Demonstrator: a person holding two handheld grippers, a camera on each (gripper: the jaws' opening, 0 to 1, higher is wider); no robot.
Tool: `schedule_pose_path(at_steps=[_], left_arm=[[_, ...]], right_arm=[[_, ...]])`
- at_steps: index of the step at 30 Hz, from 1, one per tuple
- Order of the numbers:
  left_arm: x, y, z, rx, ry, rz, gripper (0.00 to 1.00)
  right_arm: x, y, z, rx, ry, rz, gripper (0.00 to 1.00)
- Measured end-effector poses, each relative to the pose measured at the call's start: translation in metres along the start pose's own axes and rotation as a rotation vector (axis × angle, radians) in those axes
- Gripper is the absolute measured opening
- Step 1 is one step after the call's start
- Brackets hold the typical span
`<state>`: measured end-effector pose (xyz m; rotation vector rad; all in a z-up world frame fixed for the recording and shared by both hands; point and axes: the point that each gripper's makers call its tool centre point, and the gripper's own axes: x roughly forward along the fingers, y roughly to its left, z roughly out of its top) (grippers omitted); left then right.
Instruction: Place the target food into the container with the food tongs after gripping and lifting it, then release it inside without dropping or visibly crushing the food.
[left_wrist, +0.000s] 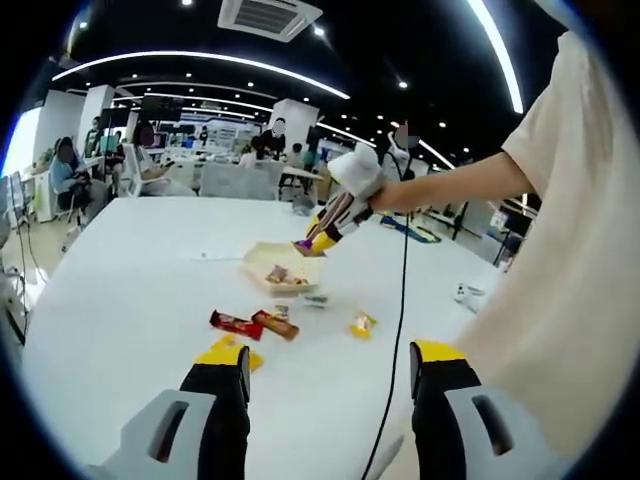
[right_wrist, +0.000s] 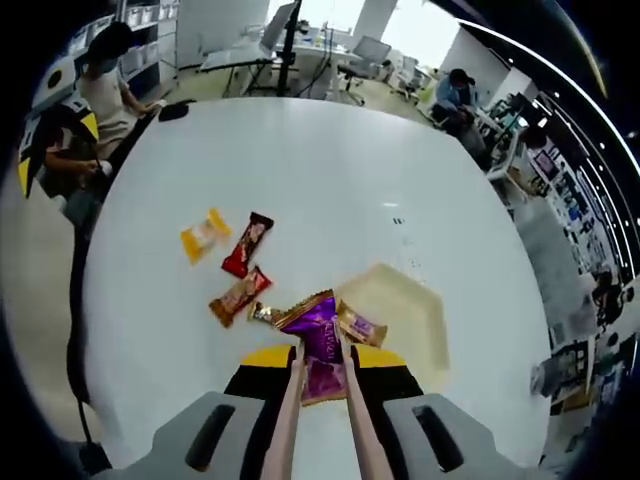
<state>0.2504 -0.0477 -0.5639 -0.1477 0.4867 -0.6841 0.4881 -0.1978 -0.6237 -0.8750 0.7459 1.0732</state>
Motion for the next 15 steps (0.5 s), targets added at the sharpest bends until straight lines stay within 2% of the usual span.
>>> schedule_pose_path(at_steps=[15], left_arm=[[0.002, 0.002, 0.000, -0.002, 0.004, 0.005, 0.64]], right_arm=[[0.000, -0.024, 0.002, 0.001, 0.000, -0.028, 0.20]])
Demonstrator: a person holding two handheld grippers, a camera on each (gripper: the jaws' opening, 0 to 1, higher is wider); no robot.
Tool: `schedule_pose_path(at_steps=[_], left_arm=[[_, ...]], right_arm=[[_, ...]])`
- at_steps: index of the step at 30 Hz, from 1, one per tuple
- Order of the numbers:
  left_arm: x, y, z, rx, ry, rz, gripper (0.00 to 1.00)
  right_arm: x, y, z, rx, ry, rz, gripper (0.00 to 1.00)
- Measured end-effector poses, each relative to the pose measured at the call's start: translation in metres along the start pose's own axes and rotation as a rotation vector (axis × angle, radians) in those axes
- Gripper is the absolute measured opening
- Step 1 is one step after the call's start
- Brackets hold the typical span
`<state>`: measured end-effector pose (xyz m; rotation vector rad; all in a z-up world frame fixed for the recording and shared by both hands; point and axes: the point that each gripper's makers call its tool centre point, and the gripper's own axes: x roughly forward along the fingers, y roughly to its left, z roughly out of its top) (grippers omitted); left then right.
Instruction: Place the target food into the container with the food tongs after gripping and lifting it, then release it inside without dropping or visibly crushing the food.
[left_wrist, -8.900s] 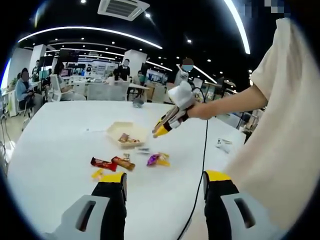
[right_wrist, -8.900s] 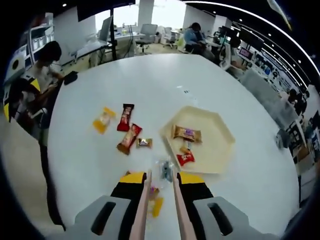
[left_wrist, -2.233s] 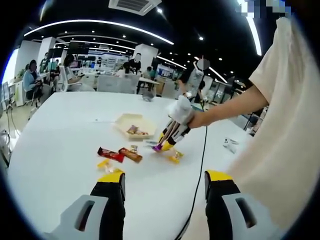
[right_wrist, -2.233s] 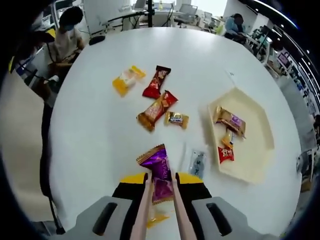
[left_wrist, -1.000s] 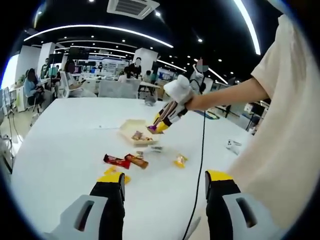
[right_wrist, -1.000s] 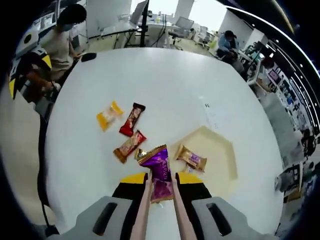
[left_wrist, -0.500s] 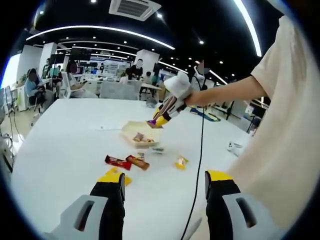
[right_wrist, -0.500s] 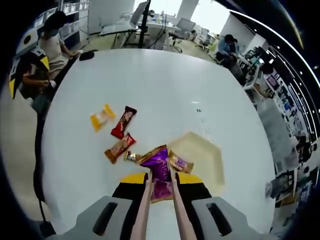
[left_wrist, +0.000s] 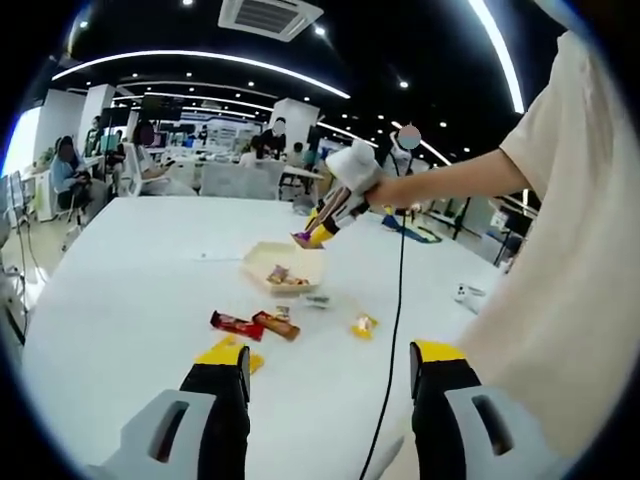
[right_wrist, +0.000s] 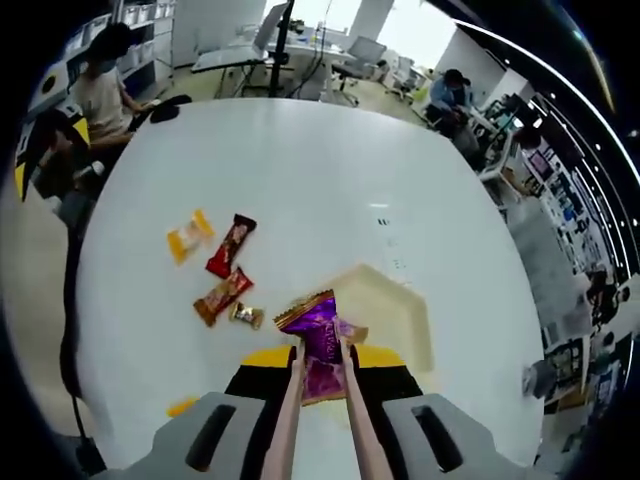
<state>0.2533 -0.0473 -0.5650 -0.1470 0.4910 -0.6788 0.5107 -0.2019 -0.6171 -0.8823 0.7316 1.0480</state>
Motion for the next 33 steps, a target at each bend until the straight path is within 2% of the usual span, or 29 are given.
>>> schedule_pose_path(at_steps=[17, 23, 33], left_arm=[[0.003, 0.003, -0.002, -0.012, 0.013, 0.005, 0.64], [0.005, 0.004, -0.002, -0.014, 0.016, 0.006, 0.65], [0.009, 0.007, 0.002, -0.015, 0.009, 0.016, 0.68]], right_arm=[[0.003, -0.025, -0.001, 0.002, -0.001, -0.026, 0.20], [0.004, -0.036, -0.005, 0.010, 0.003, -0.037, 0.20], [0.006, -0.044, -0.012, 0.015, 0.013, -0.038, 0.20]])
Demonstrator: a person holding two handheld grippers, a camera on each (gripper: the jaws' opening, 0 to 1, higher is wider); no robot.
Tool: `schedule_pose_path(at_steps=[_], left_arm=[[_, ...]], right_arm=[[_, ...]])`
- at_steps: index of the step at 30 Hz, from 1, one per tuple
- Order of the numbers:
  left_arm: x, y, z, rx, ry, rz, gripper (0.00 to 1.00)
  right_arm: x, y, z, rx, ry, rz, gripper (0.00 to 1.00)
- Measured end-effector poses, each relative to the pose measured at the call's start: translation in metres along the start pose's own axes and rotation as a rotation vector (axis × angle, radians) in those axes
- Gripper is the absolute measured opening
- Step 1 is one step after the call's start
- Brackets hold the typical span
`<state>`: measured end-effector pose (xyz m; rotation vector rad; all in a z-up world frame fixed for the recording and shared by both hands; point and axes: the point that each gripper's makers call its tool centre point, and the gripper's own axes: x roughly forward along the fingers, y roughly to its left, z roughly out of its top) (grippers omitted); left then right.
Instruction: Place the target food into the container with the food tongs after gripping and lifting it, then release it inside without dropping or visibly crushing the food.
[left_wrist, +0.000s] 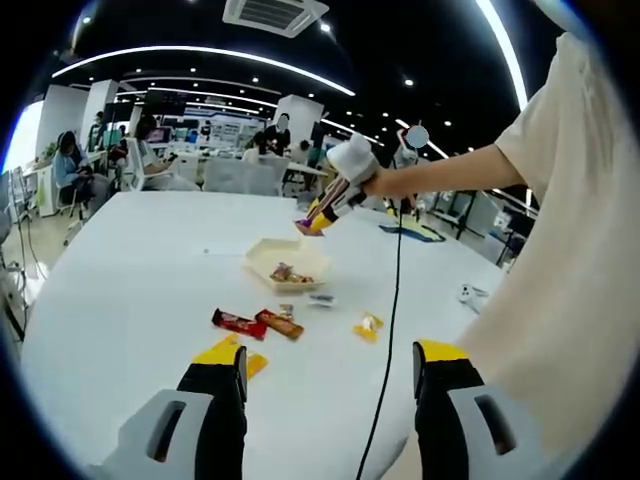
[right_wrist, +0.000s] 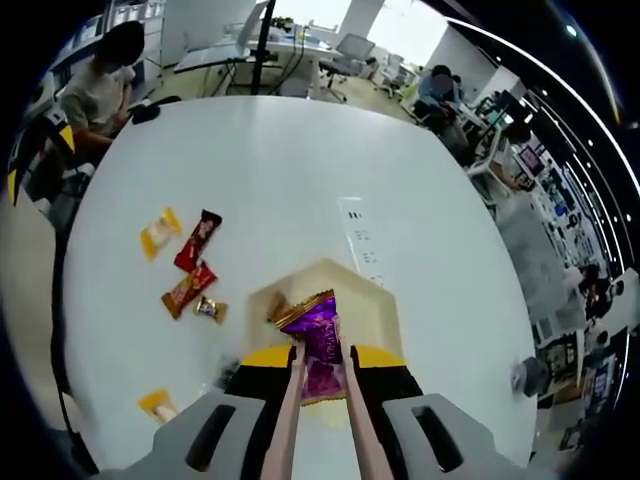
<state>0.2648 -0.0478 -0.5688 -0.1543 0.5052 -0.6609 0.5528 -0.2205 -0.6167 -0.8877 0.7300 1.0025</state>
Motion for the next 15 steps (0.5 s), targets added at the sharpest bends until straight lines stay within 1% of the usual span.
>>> schedule_pose_path(at_steps=[3, 8, 15], left_arm=[[0.0005, 0.0021, 0.0017, 0.000, -0.006, 0.009, 0.71], [0.0012, 0.0047, 0.0036, 0.000, -0.013, 0.020, 0.78], [0.0039, 0.0047, 0.0052, -0.001, -0.013, 0.021, 0.78]], right_arm=[[0.0007, -0.0008, -0.0015, 0.001, 0.002, 0.000, 0.20], [0.0027, -0.0035, -0.0049, 0.006, 0.005, 0.001, 0.20], [0.0037, -0.0061, -0.0086, 0.014, 0.010, 0.000, 0.21]])
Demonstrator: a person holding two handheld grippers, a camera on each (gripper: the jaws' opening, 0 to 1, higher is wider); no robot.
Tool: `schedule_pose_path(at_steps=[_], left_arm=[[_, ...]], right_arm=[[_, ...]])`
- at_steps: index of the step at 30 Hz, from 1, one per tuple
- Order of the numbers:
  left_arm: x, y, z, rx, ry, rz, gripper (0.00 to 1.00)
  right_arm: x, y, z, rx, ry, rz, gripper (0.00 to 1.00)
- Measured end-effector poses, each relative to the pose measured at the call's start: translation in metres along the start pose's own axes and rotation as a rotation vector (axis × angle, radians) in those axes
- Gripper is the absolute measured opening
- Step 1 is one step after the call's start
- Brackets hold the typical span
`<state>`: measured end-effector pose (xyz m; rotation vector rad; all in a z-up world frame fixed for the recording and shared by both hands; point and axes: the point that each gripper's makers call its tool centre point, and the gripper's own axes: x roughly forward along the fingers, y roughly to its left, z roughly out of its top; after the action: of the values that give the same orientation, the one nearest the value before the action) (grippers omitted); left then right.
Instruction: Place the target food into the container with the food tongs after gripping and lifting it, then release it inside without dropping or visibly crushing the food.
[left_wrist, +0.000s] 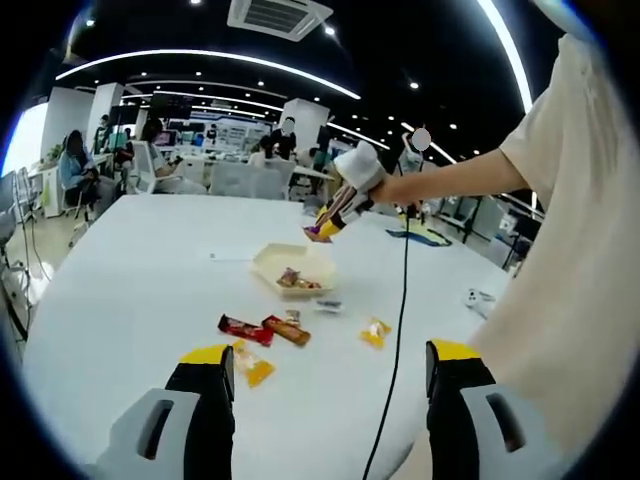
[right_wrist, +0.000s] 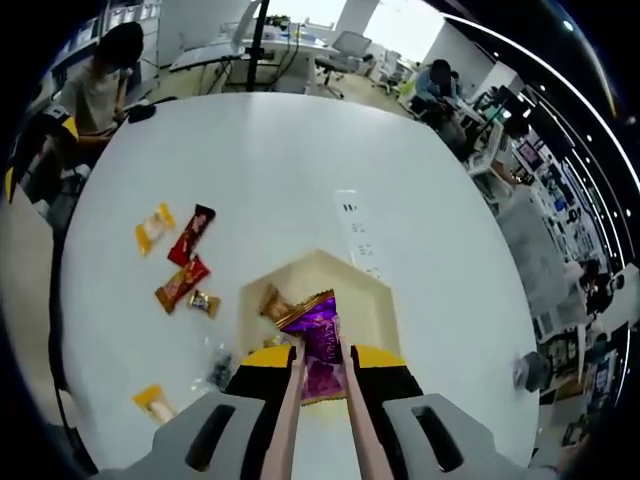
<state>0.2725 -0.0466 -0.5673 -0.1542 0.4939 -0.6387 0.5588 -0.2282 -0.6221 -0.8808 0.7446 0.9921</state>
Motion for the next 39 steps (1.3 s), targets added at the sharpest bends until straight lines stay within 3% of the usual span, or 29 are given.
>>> schedule_pose_path(at_steps=[13, 39], left_arm=[[0.008, -0.002, 0.001, 0.002, 0.012, -0.022, 0.78], [0.008, 0.002, -0.004, -0.007, 0.026, -0.019, 0.77]], right_arm=[[-0.002, -0.010, -0.009, 0.019, 0.014, -0.014, 0.21], [0.005, -0.024, -0.008, 0.028, 0.017, -0.026, 0.21]])
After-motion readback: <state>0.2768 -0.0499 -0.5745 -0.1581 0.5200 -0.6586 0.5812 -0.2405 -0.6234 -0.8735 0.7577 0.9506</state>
